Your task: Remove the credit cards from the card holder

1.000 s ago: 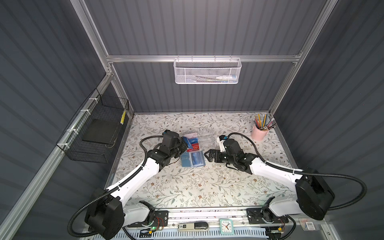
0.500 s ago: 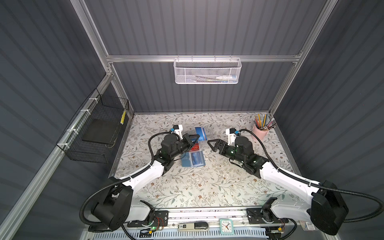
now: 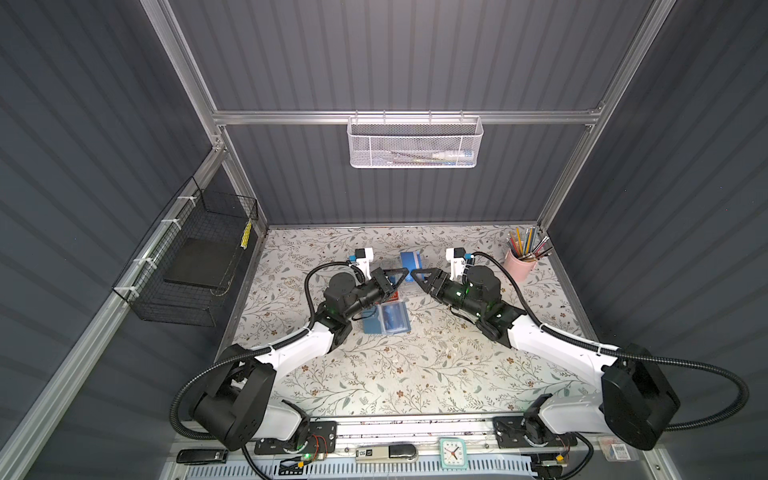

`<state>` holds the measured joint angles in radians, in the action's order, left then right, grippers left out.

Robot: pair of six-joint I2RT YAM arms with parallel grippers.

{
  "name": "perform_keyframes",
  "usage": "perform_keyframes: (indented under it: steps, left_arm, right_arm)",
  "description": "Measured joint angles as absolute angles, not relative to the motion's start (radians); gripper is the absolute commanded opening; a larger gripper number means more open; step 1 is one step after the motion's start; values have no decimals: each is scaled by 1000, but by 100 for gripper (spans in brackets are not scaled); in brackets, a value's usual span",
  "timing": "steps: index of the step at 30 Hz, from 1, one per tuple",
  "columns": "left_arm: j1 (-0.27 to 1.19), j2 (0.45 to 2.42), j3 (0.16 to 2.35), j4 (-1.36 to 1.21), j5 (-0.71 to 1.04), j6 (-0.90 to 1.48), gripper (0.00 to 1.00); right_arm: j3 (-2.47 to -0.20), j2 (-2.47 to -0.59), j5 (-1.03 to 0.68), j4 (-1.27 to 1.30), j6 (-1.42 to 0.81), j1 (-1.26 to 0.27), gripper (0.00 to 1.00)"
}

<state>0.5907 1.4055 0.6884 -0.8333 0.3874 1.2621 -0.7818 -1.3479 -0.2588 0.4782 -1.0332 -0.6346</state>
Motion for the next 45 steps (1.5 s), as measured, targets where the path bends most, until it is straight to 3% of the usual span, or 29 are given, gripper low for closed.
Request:
perform_keyframes:
  steps: [10, 14, 18, 22, 24, 26, 29, 31, 38, 45]
  left_arm:
    - [590, 1417, 664, -860, 382, 1266, 0]
    - [591, 1419, 664, -871, 382, 1266, 0]
    - [591, 1433, 664, -889, 382, 1267, 7]
    - [591, 1456, 664, -891, 381, 1271, 20]
    - [591, 1461, 664, -892, 377, 1271, 36]
    - [590, 1461, 666, -879, 373, 1263, 43]
    - [590, 1455, 667, -817, 360, 1235, 73]
    - [590, 1433, 672, -724, 340, 1210, 100]
    - [588, 1321, 842, -246, 228, 1037, 100]
    - [586, 1371, 1069, 76, 219, 899, 100]
  right_arm:
    - [-780, -1349, -262, 509, -1041, -631, 26]
    - [-772, -1345, -262, 513, -1041, -629, 19]
    - [-759, -1331, -256, 515, -1037, -627, 9]
    - [-756, -1311, -258, 515, -1029, -628, 0]
    - [-756, -1303, -257, 501, -1019, -630, 0]
    - [-756, -1298, -255, 490, -1005, -630, 0]
    - [-756, -1285, -245, 440, -969, -630, 0]
    - [-758, -1267, -226, 379, -929, -631, 0]
    - [-838, -1229, -86, 87, -715, -650, 0]
    - [-867, -1224, 113, -73, -467, -760, 0]
